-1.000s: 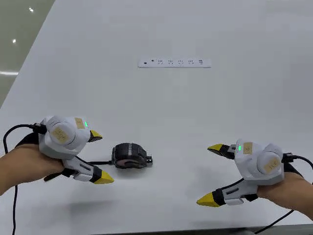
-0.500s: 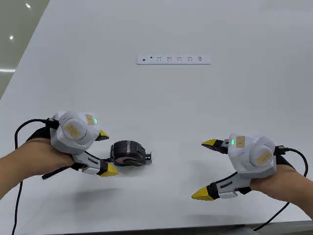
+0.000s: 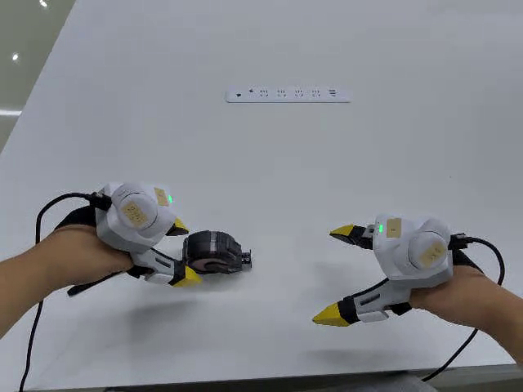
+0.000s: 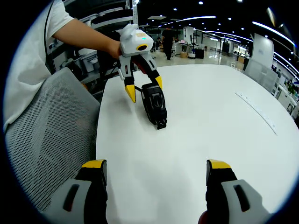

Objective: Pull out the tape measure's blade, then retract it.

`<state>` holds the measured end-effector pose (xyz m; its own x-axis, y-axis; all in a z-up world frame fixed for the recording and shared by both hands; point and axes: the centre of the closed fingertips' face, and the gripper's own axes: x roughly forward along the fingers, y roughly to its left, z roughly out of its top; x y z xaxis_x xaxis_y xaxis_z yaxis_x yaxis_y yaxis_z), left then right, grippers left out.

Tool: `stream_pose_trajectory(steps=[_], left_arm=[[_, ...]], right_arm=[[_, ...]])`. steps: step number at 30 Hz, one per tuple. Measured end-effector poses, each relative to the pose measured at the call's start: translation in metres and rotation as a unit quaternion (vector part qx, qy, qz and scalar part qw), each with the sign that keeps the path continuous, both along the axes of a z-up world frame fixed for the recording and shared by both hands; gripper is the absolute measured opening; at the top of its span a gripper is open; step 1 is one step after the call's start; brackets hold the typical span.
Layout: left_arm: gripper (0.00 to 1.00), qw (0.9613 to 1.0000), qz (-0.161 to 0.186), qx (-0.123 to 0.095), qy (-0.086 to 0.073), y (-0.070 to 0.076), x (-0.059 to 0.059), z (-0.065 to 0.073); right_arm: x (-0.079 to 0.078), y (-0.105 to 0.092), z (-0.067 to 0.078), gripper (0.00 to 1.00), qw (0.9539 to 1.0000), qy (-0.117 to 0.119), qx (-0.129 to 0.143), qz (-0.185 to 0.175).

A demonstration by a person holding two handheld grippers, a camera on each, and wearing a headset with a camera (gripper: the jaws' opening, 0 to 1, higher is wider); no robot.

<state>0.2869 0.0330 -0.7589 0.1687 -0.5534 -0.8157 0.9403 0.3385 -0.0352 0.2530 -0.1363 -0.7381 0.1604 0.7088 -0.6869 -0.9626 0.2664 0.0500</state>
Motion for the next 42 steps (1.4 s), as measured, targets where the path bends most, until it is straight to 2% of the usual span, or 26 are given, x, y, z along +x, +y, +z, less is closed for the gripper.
stream_pose_trajectory(steps=[27, 42], left_arm=[[0.37, 0.9997, -0.014, 0.018, 0.009, -0.006, 0.004, -0.022], [0.34, 0.9996, -0.019, 0.020, 0.003, -0.007, 0.007, -0.023]], right_arm=[[0.004, 0.009, -0.002, 0.84, 1.0000, 0.004, 0.009, -0.001], [0.007, 0.012, -0.004, 0.84, 0.9999, 0.008, 0.010, 0.000]])
